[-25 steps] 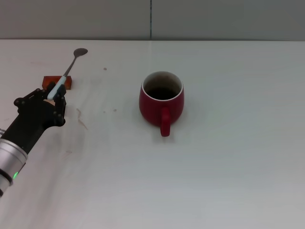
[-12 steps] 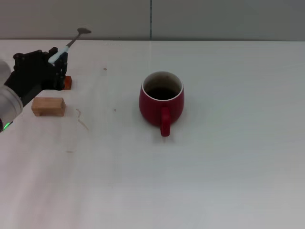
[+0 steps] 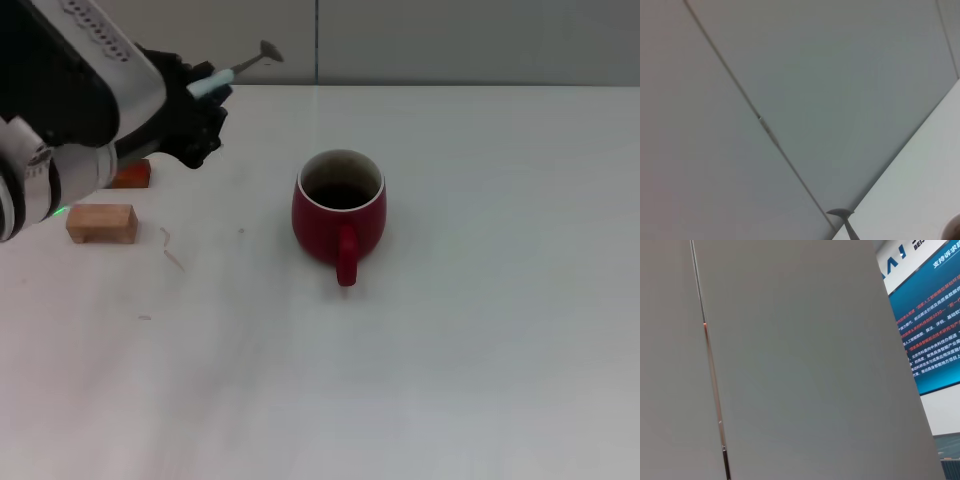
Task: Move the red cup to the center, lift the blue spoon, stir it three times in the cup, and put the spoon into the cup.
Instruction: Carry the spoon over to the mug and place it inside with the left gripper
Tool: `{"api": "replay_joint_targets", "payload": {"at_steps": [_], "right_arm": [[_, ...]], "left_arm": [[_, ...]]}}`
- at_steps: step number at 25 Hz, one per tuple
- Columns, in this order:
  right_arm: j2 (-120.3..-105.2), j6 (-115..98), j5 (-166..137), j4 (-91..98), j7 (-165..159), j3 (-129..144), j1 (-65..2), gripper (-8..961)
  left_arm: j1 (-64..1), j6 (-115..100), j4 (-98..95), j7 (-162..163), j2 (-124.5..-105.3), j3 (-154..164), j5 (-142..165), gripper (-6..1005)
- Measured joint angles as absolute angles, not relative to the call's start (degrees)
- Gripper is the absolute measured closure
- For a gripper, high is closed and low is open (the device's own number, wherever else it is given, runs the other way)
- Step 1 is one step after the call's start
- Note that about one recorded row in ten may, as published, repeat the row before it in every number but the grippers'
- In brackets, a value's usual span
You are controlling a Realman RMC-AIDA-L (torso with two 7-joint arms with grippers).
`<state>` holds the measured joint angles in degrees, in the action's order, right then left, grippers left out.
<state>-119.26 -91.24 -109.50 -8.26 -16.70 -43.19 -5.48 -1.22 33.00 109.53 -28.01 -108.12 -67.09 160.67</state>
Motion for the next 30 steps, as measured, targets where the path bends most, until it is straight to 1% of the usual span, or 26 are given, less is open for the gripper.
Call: {"api": "replay_joint_targets", "payload": {"at_steps": [1, 3, 4, 5, 6, 7, 8, 9, 10, 11, 15, 16, 20, 30], "right_arm": [[-119.27, -91.2, -109.5, -8.2, -16.7, -43.1, -5.5, 199], [-119.30, -91.2, -109.5, -8.1, -16.7, -43.0, -5.4, 199], [-119.30, -91.2, -109.5, -8.1, -16.7, -43.0, -5.4, 199], [-119.34, -91.3, -109.5, -8.1, -16.7, -43.0, -5.3, 199], [-119.34, -91.3, -109.5, -8.1, -16.7, -43.0, -5.3, 199], [-119.34, -91.3, -109.5, -8.1, -16.7, -43.0, -5.2, 199], [-119.35, -91.3, -109.5, -8.1, -16.8, -43.0, -4.9, 199], [-119.35, -91.3, -109.5, -8.1, -16.8, -43.0, -4.9, 199], [-119.35, -91.3, -109.5, -8.1, -16.8, -43.0, -4.7, 199], [-119.35, -91.3, -109.5, -8.1, -16.8, -43.0, -4.7, 199], [-119.36, -91.3, -109.5, -8.0, -16.9, -43.2, -4.3, 199], [-119.36, -91.3, -109.5, -8.0, -16.9, -43.2, -4.3, 199], [-119.36, -91.3, -109.5, -8.1, -16.9, -43.2, -4.3, 199], [-119.36, -91.5, -109.5, -8.3, -16.9, -43.2, -4.4, 199]], "left_arm": [[-1.6, 38.0, 111.9, -35.8, -110.85, -69.7, 157.2, 825], [-2.3, 43.7, 113.8, -43.6, -114.34, -73.2, 153.5, 825], [-3.2, 47.7, 114.6, -48.8, -116.85, -76.0, 151.6, 825], [-4.7, 51.1, 114.8, -51.9, -117.75, -77.7, 150.5, 825], [-4.7, 51.1, 114.8, -51.9, -117.75, -77.7, 150.5, 824], [-7.6, 55.4, 114.8, -53.5, -117.72, -79.5, 149.2, 824], [-9.4, 58.4, 114.8, -53.6, -117.58, -80.8, 148.7, 824], [-9.4, 58.4, 114.8, -53.6, -117.58, -80.8, 148.7, 824], [-12.0, 63.2, 114.8, -53.9, -117.69, -83.0, 148.4, 824], [-12.0, 63.2, 114.8, -53.9, -117.69, -83.0, 148.4, 824], [-16.5, 71.7, 115.0, -54.6, -117.72, -85.8, 148.5, 825], [-16.5, 71.7, 115.0, -54.6, -117.72, -85.8, 148.5, 825], [-19.8, 78.7, 115.0, -55.0, -117.79, -87.0, 148.5, 825], [-21.3, 82.8, 114.0, -55.7, -117.86, -86.1, 148.9, 824]]}}
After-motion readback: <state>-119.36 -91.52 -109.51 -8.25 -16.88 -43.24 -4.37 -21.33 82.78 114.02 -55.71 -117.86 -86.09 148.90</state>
